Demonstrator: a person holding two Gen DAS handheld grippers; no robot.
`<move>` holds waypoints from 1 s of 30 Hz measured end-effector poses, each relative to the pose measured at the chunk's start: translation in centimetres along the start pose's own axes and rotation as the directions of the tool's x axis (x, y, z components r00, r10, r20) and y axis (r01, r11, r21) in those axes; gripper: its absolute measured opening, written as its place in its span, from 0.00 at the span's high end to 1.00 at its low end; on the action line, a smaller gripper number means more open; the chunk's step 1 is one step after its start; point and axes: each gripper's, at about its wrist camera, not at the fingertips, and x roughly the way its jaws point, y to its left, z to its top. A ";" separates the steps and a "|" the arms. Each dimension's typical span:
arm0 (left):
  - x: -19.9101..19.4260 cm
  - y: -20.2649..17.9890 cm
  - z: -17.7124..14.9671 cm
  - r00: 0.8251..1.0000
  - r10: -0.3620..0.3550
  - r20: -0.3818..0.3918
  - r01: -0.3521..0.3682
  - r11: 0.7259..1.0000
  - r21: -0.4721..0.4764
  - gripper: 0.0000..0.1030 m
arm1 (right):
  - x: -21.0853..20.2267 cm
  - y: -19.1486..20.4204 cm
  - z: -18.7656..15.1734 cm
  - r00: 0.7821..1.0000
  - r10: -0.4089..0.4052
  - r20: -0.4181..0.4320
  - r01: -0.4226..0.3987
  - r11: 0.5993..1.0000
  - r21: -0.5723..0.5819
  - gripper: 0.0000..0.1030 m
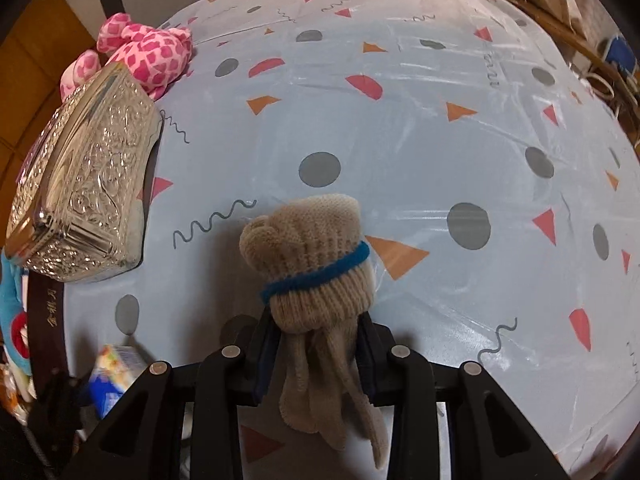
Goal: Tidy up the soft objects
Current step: 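Carry the tissue pack toward the gold tray with the left tool while the right tool holds the glove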
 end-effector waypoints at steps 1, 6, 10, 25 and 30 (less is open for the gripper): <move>-0.5 0.1 0.0 1.000 0.010 0.007 -0.010 1.000 -0.002 0.29 | 0.0 0.2 -0.1 1.000 -0.010 0.004 0.010 1.000 -0.013 0.67; -3.6 0.4 0.0 0.997 0.068 0.040 -0.068 0.998 -0.002 0.29 | -0.4 1.6 -1.1 0.997 -0.061 0.047 0.066 0.992 -0.108 0.65; -6.2 1.2 -0.2 0.993 0.093 0.078 -0.091 0.995 -0.029 0.29 | -0.5 2.1 -1.4 0.996 -0.064 0.059 0.071 0.991 -0.114 0.65; -11.9 5.9 -1.4 0.972 0.204 0.115 -0.185 0.970 -0.158 0.29 | 0.1 2.1 -1.5 0.995 -0.080 0.065 0.088 0.987 -0.132 0.58; -12.3 6.8 -1.9 0.969 0.220 0.112 -0.197 0.963 -0.182 0.29 | 0.1 2.0 -1.3 0.990 -0.121 0.078 0.130 0.983 -0.126 0.58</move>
